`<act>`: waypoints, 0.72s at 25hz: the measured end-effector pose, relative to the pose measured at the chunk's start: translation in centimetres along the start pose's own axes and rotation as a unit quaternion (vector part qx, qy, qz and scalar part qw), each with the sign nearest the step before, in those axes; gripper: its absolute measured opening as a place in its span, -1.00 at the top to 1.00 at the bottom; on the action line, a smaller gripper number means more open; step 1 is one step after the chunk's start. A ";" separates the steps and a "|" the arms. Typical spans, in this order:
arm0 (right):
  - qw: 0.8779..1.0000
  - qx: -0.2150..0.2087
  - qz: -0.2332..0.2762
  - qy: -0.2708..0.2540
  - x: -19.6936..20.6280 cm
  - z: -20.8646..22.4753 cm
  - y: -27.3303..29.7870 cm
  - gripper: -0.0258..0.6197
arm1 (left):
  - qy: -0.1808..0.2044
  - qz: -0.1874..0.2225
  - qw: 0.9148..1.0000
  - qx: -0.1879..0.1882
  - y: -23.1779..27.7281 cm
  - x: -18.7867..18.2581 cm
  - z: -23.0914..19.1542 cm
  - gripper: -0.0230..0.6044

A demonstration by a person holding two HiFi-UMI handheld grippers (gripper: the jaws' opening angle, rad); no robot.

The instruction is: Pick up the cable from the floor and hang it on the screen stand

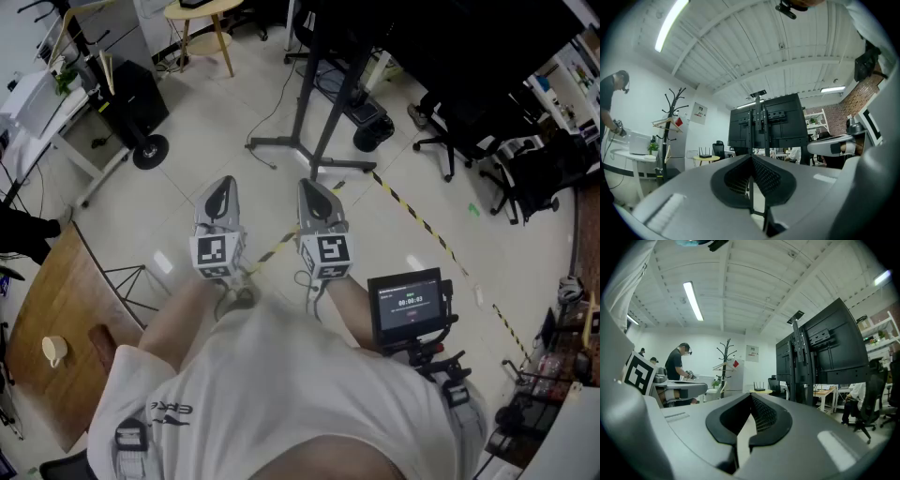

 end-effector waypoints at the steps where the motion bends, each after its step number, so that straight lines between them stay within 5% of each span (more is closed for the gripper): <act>1: 1.000 0.002 -0.002 -0.001 -0.2 0.0 0.7 0.87 | 0.002 -0.004 1.000 0.002 0.7 0.1 -0.5 0.92; 10: 0.999 0.034 -0.016 -0.002 -1.0 1.7 15.3 0.87 | 0.000 -0.014 0.999 0.030 13.6 0.8 -9.0 0.92; 18: 0.999 0.028 -0.019 -0.013 -1.1 5.3 23.0 0.87 | 0.002 -0.025 1.000 0.010 21.0 1.8 -13.0 0.92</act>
Point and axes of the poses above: the fingertips, and each gripper's own axes: y forward along the fingers, z to its right, x out of its underside, the point moved 1 cm from there along -y, backward along the fingers, and after that the axes turned 6 degrees about -x, right-handed, at the moved point
